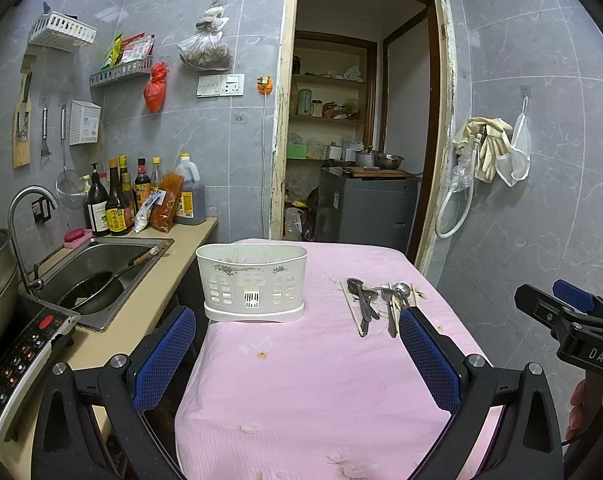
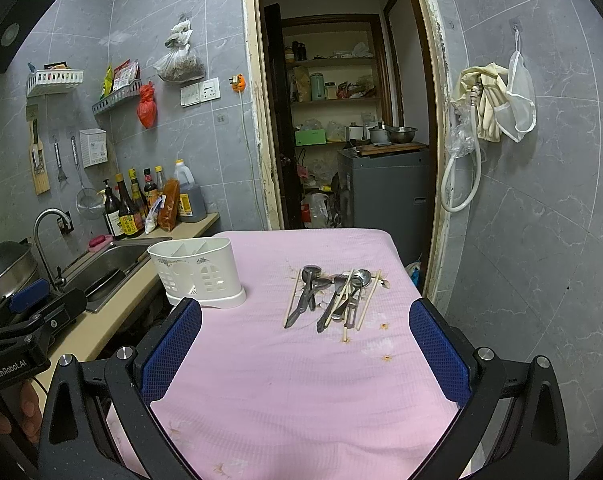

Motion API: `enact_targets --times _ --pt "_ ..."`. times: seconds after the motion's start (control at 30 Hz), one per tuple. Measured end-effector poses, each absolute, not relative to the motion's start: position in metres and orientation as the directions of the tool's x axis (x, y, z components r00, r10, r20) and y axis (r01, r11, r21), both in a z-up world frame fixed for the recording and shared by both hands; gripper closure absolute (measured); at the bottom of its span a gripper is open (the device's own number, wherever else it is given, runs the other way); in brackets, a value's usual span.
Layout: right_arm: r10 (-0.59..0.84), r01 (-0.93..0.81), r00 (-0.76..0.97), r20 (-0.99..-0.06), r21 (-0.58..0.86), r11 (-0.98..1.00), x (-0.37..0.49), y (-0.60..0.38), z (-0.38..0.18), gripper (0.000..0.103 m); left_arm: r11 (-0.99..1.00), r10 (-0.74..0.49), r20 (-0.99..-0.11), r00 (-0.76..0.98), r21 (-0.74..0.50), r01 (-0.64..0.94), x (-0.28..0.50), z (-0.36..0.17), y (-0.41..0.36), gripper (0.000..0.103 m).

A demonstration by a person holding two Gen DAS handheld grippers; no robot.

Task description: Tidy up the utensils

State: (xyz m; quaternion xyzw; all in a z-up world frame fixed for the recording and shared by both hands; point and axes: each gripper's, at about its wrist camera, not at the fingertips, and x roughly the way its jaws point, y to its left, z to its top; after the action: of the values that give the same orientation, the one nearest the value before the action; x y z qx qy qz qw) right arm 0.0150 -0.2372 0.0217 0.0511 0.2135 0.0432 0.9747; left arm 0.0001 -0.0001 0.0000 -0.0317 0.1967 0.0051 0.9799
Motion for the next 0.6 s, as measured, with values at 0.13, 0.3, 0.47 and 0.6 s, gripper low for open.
enact_targets --times 0.13,0.3,0.47,0.6 --pt "0.106 -0.063 0.905 -0.412 0.118 0.991 0.0149 -0.2365 0.0218 0.001 0.998 -0.002 -0.386 0.923 -0.06 -0.023 0.0 0.0 0.0 0.0" --pt "0.106 -0.062 0.905 -0.412 0.118 0.991 0.0146 -0.2357 0.0219 0.001 0.998 -0.003 -0.385 0.923 -0.06 -0.022 0.0001 0.0001 0.0 0.0" --pt "0.106 -0.062 0.905 -0.412 0.118 0.991 0.0144 -0.2364 0.0221 0.001 0.998 -0.003 -0.384 0.923 -0.061 -0.022 0.0 0.0 -0.0001 0.0" --pt "0.105 -0.062 0.905 -0.412 0.118 0.991 0.0142 -0.2368 0.0223 0.001 0.998 -0.002 -0.384 0.923 -0.06 -0.023 0.0 0.0 0.0 0.0"
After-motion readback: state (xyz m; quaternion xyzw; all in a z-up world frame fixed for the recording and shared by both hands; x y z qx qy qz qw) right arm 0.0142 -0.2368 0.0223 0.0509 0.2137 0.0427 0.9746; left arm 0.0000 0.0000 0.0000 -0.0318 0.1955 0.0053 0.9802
